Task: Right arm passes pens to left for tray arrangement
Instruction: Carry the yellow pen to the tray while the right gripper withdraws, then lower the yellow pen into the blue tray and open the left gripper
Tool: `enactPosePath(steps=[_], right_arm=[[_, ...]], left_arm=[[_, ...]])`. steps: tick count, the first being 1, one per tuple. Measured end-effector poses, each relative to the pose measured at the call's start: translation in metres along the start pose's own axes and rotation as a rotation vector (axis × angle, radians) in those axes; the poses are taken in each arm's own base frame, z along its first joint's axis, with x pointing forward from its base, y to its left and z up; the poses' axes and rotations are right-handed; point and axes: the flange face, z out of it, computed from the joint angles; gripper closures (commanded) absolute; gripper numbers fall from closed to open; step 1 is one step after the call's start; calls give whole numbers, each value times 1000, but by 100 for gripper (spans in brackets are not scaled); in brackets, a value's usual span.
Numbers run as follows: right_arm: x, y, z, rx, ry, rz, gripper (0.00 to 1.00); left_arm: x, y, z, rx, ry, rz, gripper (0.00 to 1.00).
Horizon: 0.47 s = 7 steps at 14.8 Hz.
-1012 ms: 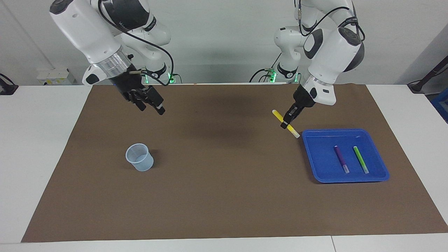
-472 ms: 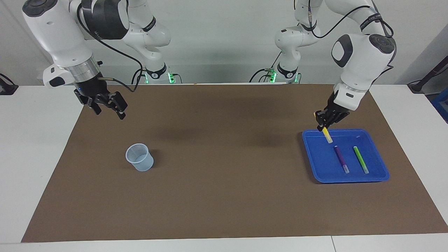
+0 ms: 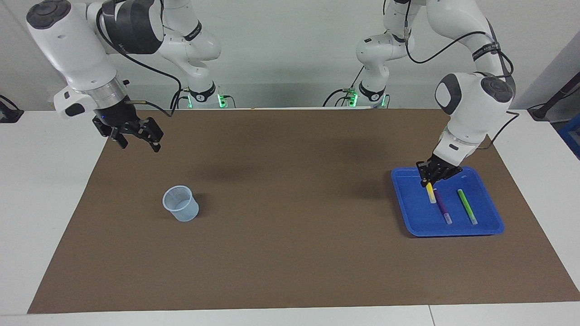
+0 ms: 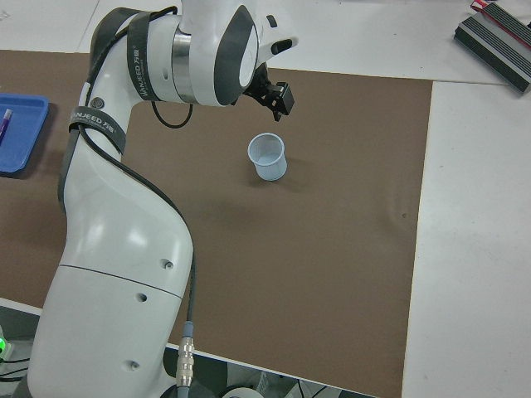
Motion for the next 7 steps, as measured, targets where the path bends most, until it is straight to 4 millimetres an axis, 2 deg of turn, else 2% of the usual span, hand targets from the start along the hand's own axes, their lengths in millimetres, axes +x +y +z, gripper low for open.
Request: enactPosePath(steps=[4, 7], right_arm=[[-13, 1, 6, -10, -50, -94, 0], [-19, 1, 10, -23, -60, -117, 0]], left_arm=[[9, -16, 64, 11, -3, 19, 100], [4, -22, 102, -3, 10, 10, 100]])
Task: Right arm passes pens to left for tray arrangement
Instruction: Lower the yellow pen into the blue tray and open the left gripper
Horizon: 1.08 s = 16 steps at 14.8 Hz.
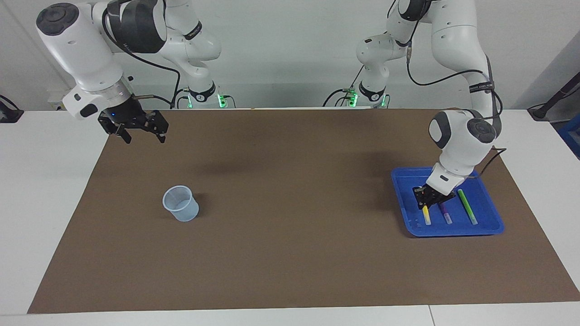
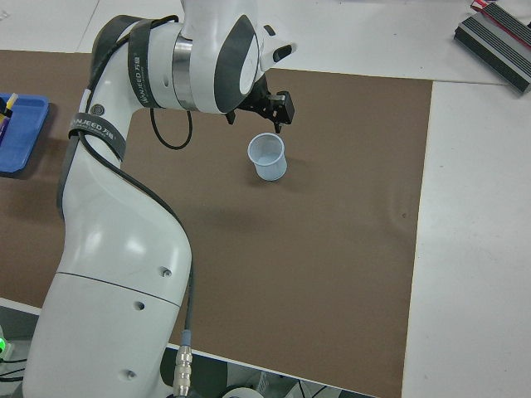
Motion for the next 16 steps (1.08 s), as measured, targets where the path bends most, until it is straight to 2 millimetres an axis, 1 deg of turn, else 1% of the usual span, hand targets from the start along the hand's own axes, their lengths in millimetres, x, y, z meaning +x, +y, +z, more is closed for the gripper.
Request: enactPosePath(steps=[3, 6, 7, 8, 10, 11, 13, 16], right_arm=[[-1, -1, 1, -2, -2, -4, 0], [-1, -1, 1, -2, -3, -4, 0], [-1, -1, 1, -2, -3, -4, 0], [-2, -1, 1, -2, -2, -4, 0], [-2, -1, 0, -2, -1, -4, 0], [-2, -1, 0, -2, 0, -4, 0], [-2, -1, -1, -2, 1, -4, 0], [-2, -1, -1, -2, 1, -3, 0]], left_arm=[[-5, -5, 15, -4, 5, -5, 100], [-5, -5, 17, -5, 5, -4, 100], [-5, -5, 17, -5, 5, -4, 80], [-5, -5, 17, -5, 5, -3, 66], [-5, -4, 17, -6, 5, -1, 61], [-5, -4, 17, -6, 5, 0, 60], [-5, -4, 17, -6, 4, 0, 58], [-5, -5, 15, -5, -9, -1, 58]])
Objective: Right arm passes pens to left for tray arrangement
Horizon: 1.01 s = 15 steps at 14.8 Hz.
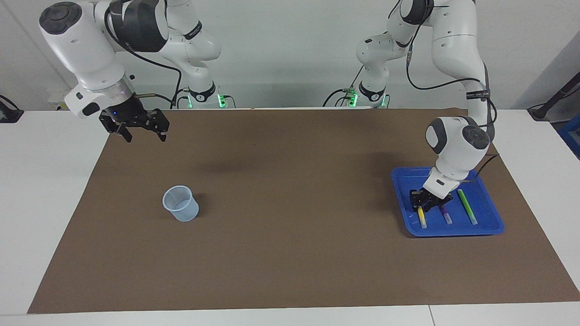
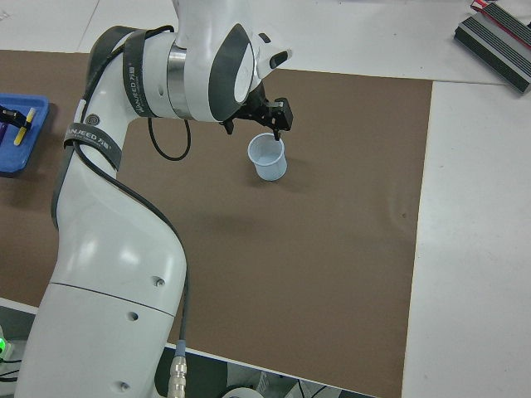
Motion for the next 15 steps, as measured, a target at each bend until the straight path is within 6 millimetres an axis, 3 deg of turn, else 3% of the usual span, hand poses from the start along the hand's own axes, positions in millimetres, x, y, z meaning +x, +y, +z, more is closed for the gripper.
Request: enactPosePath(steps=[3, 8, 15], right_arm=[[0, 1, -1, 0, 2, 2, 0], [-3, -3, -7, 0, 13, -6, 0], [-3, -4, -7, 0, 13, -6, 0]], left_arm=[[4, -4, -27, 9, -45, -4, 58], [11, -4, -112, 41, -70, -14, 57], [-2, 31, -189, 67, -123, -88, 47]])
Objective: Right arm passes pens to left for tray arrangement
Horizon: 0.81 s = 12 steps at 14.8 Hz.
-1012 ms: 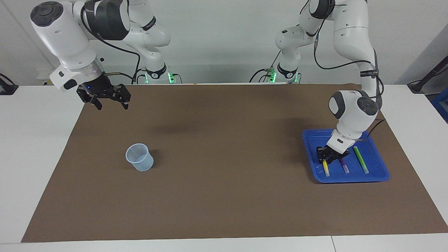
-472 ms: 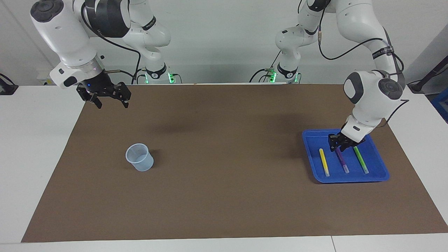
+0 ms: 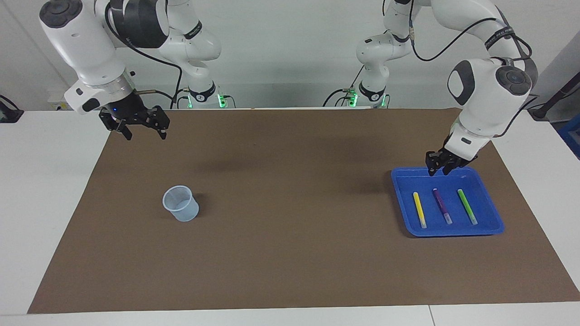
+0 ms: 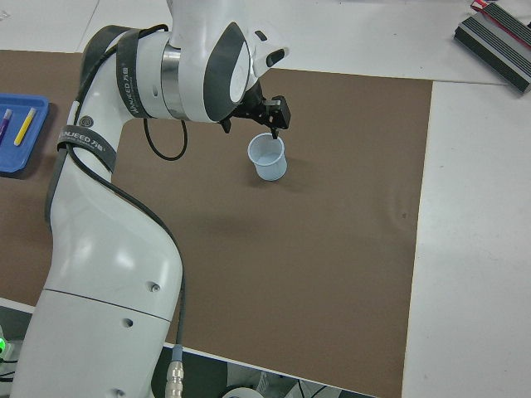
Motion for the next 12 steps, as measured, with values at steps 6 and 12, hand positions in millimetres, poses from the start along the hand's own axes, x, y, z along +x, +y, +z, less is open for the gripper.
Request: enactPosePath(steps=[6, 12], right_arm=[[0, -1, 0, 0, 0, -2, 0], [0, -1, 0, 0, 0, -3, 0]], left_arm=[[-38, 3, -61, 34, -35, -11, 0], [-48, 15, -61, 9, -44, -32, 0]])
